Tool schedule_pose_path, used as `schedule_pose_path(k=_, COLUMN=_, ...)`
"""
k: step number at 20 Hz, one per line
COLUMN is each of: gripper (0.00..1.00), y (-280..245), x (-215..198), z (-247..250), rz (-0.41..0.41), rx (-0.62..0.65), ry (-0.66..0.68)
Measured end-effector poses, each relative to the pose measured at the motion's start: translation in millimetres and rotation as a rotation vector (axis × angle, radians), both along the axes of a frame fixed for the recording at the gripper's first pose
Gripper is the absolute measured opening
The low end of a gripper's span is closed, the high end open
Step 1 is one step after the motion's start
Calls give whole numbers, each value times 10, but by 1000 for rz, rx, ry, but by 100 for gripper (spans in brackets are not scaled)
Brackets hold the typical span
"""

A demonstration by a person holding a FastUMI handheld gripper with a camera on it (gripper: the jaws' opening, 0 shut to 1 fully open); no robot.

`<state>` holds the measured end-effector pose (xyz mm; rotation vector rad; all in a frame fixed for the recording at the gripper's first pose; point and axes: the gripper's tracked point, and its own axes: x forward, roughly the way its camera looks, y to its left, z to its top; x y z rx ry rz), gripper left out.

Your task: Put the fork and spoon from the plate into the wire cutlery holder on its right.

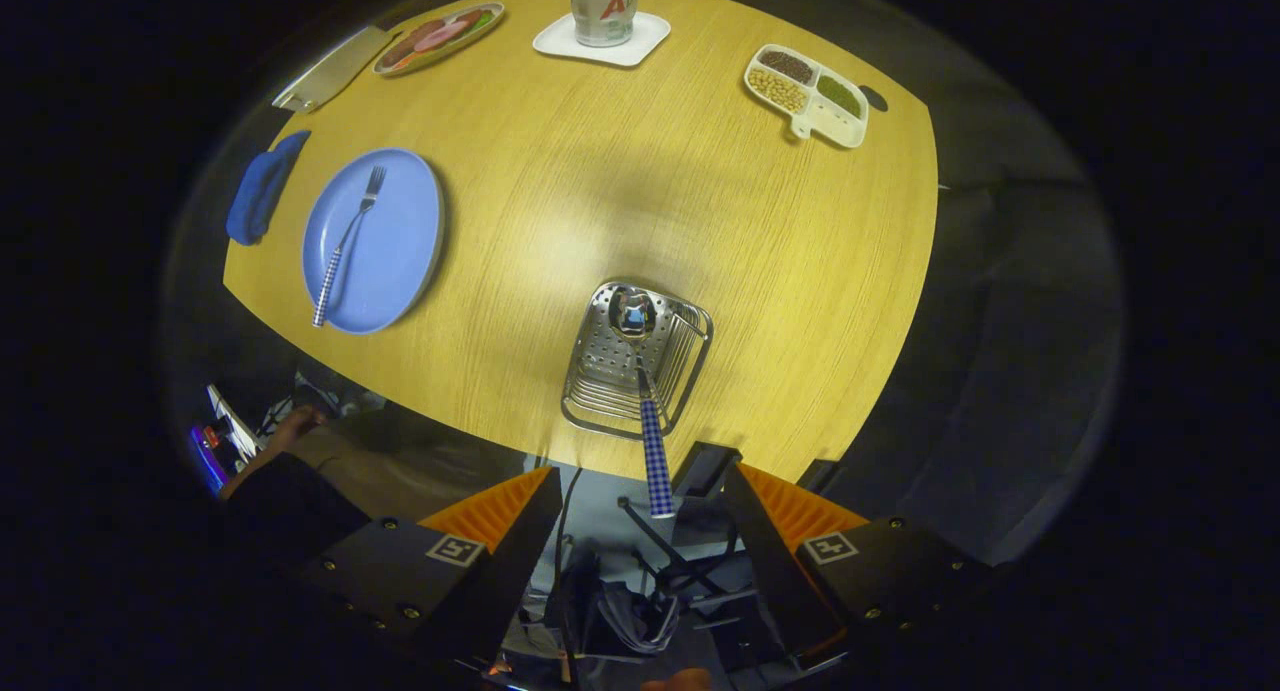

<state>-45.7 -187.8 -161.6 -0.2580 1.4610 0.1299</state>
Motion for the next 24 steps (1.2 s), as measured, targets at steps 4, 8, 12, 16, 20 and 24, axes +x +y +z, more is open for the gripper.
schedule_pose_path(k=4, gripper=99, y=203, x=-110, z=106, rz=1, rx=26, ry=-87)
schedule_pose_path(k=8, gripper=99, y=501, x=-182, z=58, rz=12, rx=67, ry=-111)
schedule_pose_path(k=12, gripper=99, y=748, x=-224, z=-5, rz=36, rx=84, ry=-101)
schedule_pose_path(k=16, gripper=99, y=1006, x=-186, z=-63, rz=81, rx=88, ry=-91)
schedule_pose_path(k=20, gripper=99, y=1318, x=-151, z=-121, rz=110, rx=115, ry=-76)
schedule_pose_path(k=24, gripper=99, y=1708, x=-62, z=-198, rz=122, rx=173, ry=-63)
